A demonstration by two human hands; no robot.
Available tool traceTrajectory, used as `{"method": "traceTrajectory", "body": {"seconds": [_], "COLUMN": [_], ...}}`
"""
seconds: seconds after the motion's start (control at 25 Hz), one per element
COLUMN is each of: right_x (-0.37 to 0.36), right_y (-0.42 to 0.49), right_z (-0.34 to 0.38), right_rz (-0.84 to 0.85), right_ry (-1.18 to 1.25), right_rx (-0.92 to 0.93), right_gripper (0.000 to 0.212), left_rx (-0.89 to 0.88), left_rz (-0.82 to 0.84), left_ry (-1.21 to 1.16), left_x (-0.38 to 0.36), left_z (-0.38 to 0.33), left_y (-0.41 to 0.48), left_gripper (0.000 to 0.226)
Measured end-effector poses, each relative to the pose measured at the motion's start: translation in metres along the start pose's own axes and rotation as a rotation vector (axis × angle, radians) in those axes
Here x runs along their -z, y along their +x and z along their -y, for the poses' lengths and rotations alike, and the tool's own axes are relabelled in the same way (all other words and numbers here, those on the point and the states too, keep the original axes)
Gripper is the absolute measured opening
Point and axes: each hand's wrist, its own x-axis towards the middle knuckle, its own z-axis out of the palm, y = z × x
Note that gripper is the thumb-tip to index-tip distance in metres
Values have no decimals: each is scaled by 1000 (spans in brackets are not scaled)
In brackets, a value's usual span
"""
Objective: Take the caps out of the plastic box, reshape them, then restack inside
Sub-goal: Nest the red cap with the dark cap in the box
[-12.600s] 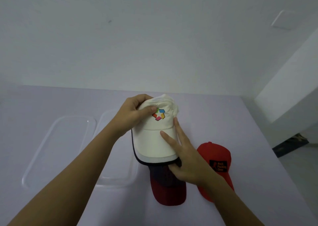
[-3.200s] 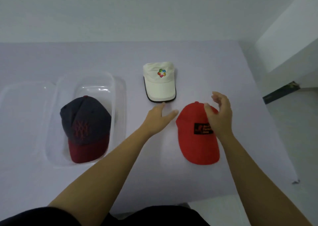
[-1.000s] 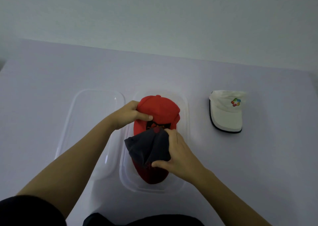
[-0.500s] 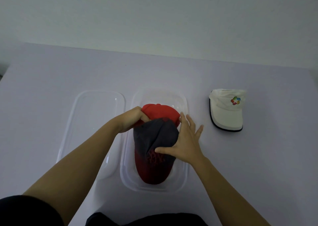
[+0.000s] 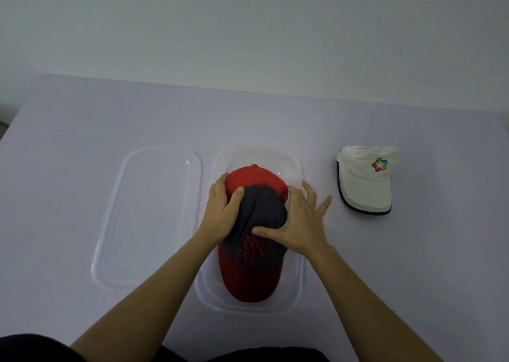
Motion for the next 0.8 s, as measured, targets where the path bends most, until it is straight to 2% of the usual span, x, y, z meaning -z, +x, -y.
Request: {"method": "traceTrajectory", "body": {"seconds": [0.16,0.32,0.56,0.68,0.8], "right_x": [0,0,0,2,11], "right_y": [0,1,2,-3,-15], "right_z": [1,3,2,-2,-12], "right_rz": [-25,9,45,28,-79], "right_ry": [-72,-218,-257,-188,33], "right_rx": [-21,-25,6,63,116], "right_gripper": [124,125,121,113,102], "left_rx": [38,-4,-58,-68,-105], "left_rz": [-29,-91,-130,-145,-232], "left_ry": [52,89,158,142,98], "left_x": [-11,-16,-26,-26,-26], "left_z": [3,4,11,9,-3], "left_y": [2,-4,-15,-18,-27], "left_gripper": [59,59,57,55,53]}}
